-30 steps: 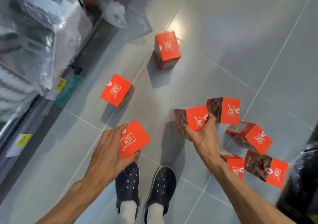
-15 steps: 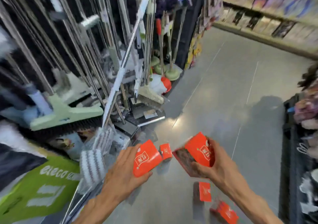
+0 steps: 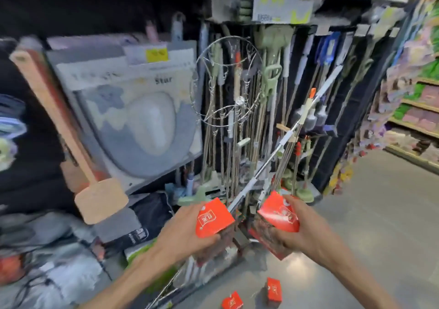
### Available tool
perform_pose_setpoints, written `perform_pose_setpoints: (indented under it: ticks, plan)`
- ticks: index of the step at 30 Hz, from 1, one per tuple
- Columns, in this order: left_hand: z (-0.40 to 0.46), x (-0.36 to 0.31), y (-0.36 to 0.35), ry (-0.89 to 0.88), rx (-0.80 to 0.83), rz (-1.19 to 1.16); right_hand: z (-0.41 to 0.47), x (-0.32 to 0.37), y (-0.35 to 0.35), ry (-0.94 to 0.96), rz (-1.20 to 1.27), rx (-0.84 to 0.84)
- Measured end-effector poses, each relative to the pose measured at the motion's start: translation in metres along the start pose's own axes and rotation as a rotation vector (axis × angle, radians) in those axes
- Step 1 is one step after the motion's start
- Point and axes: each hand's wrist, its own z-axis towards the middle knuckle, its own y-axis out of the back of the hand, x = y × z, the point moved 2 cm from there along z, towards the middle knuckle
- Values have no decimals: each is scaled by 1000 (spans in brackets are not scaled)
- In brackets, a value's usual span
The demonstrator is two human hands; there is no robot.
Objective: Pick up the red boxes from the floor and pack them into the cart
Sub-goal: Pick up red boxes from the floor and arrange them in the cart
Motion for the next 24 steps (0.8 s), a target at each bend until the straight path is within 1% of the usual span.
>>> perform_pose_setpoints:
  ticks: [5,8,11,14,18,21,24]
  plan:
    - [-102,31,67,241,-191,0,18,107,-29,308,-74,148]
    - [-184,47,107,410,-319,23,13,184,-61,481,-60,256]
    - [-279,66,141,605,-409,55,-11,270,-99,682,-31,348]
    - [-388,88,167,824,-516,101,-57,365,-135,874,-24,455]
    - [-535,100,196,1070,-690,134,-140,486,-185,1122,-12,602]
    - [-643,106,212,1219,-773,176,-213,572,-222,1281,8,719]
    - [-739,107,234,1338,-840,208,-294,653,-256,1388,21,824]
